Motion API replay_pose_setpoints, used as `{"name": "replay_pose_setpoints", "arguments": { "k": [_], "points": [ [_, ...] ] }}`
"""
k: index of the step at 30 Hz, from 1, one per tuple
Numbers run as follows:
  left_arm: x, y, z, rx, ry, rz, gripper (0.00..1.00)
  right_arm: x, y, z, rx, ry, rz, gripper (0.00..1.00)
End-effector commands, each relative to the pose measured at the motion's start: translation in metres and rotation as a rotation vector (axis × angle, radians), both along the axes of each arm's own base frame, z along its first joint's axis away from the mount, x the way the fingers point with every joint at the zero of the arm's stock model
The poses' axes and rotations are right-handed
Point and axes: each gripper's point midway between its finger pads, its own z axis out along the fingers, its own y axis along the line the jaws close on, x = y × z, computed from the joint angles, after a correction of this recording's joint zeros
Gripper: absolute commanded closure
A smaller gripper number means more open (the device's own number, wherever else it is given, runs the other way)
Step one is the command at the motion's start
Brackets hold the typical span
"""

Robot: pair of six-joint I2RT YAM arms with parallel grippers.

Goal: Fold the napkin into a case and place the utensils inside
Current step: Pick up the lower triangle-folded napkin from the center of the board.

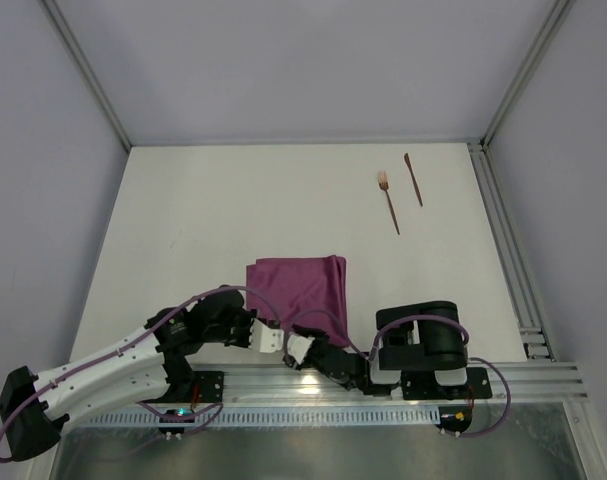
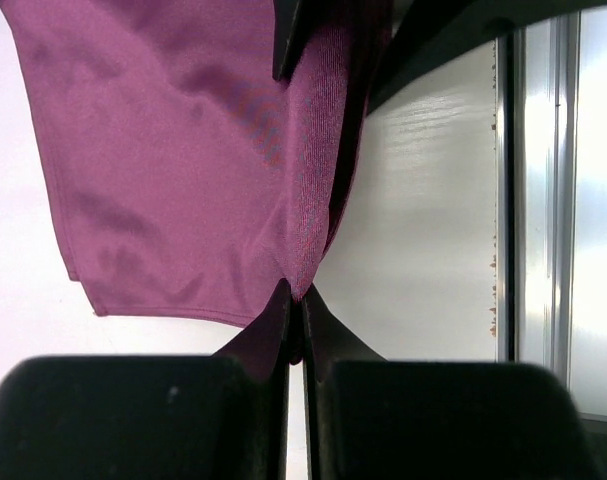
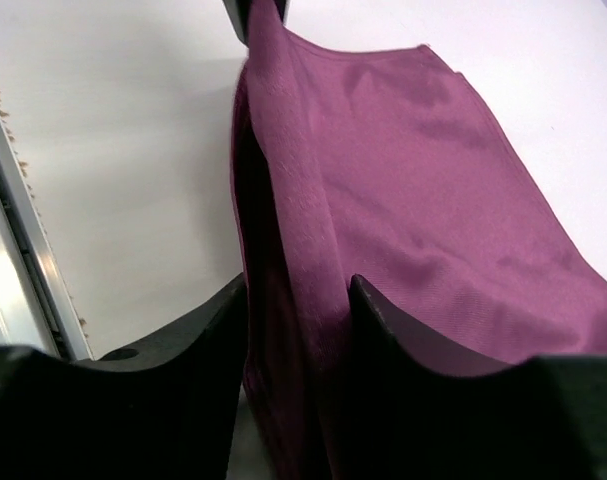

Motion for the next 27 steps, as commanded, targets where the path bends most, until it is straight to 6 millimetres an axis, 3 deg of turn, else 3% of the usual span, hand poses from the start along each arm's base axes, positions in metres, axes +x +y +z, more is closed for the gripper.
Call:
{"name": "replay_pose_setpoints", "arguments": {
  "k": [1,4,11,21,27],
  "points": [
    [0.003,-0.004,0.014,-0.035,-0.011,0.003,1.00,0.008,-0.014,0.024,0.150,0.020,-0.083,0.53],
    [0.003,-0.001,0.012,-0.025,-0.010,0.007,1.00,0.008,-0.032,0.018,0.119,0.046,-0.102,0.54],
    [0.006,0.002,0.012,-0.015,-0.021,0.020,1.00,0.007,-0.048,0.016,0.110,0.091,-0.133,0.54],
    [0.009,0.011,0.004,0.023,-0.029,0.036,1.00,0.004,-0.078,-0.003,0.013,0.195,-0.204,0.56],
    [0.011,0.017,0.003,0.031,-0.030,0.055,1.00,-0.003,-0.083,-0.010,-0.023,0.251,-0.201,0.56]
  ]
}}
